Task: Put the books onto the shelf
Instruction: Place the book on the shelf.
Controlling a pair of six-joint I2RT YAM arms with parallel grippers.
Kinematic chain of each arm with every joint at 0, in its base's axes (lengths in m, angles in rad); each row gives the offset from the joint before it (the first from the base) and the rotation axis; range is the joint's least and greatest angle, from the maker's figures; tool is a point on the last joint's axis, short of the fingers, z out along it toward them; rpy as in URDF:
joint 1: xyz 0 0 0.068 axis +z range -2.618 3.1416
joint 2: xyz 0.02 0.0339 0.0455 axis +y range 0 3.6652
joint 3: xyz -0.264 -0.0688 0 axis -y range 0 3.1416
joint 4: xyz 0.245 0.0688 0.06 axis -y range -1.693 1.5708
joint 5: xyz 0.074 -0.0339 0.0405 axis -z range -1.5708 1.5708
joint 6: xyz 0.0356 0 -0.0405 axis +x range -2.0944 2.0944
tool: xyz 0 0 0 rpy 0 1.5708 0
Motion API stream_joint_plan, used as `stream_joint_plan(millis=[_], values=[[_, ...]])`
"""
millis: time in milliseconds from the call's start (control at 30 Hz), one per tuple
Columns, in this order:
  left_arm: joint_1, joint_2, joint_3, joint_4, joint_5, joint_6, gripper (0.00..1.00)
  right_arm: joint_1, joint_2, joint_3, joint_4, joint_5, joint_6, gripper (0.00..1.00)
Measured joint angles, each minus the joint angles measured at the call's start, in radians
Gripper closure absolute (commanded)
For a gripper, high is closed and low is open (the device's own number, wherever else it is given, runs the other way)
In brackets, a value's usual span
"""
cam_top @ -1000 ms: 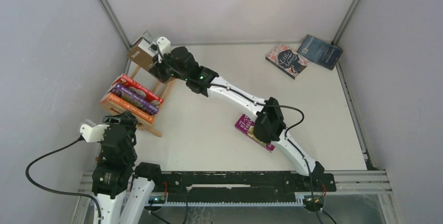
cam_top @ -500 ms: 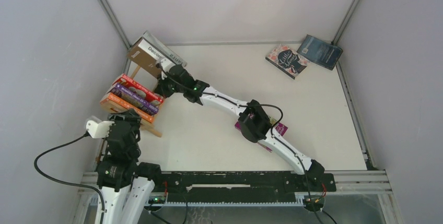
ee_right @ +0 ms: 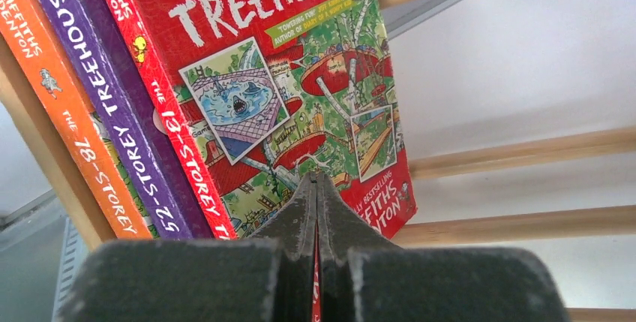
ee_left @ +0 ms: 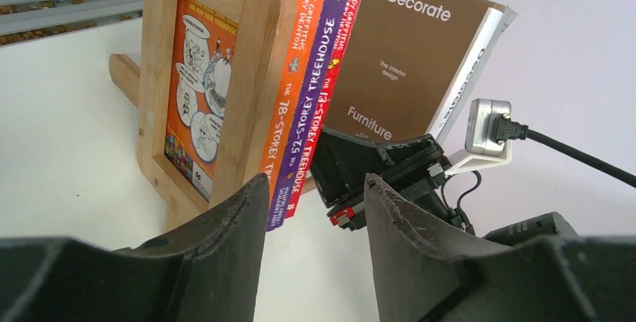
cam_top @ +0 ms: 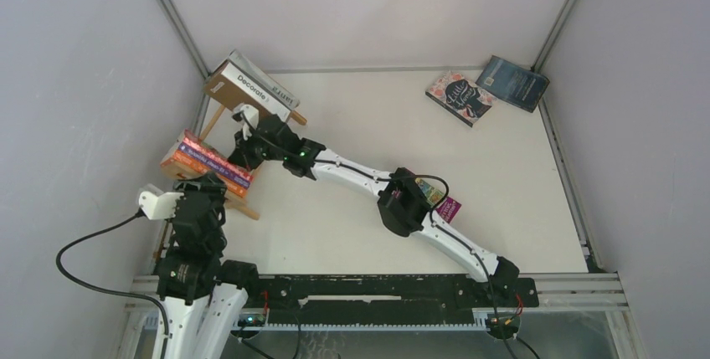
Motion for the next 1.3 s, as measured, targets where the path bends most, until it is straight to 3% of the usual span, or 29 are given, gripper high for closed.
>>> stream_joint_plan(millis=[433, 733, 833, 1300], values=[[0.0, -0.039, 0.0, -0.016, 0.019, -0.009, 0.48, 0.01, -0.036, -0.052, -0.021, 0.016, -0.019, 0.99], [0.0, -0.055, 0.0, -0.039, 0.023, -0.01, 0.48, -0.005, -0.138, -0.151, -0.027, 0.06, -0.05, 0.69], [0.0, -0.049, 0.0, -0.039, 0.03, -0.009, 0.48, -0.012, -0.191, -0.179, -0.038, 0.069, -0.066, 0.64], [0.0, -0.045, 0.003, -0.064, 0.047, -0.01, 0.51, -0.034, -0.378, -0.37, -0.046, 0.084, -0.097, 0.59]])
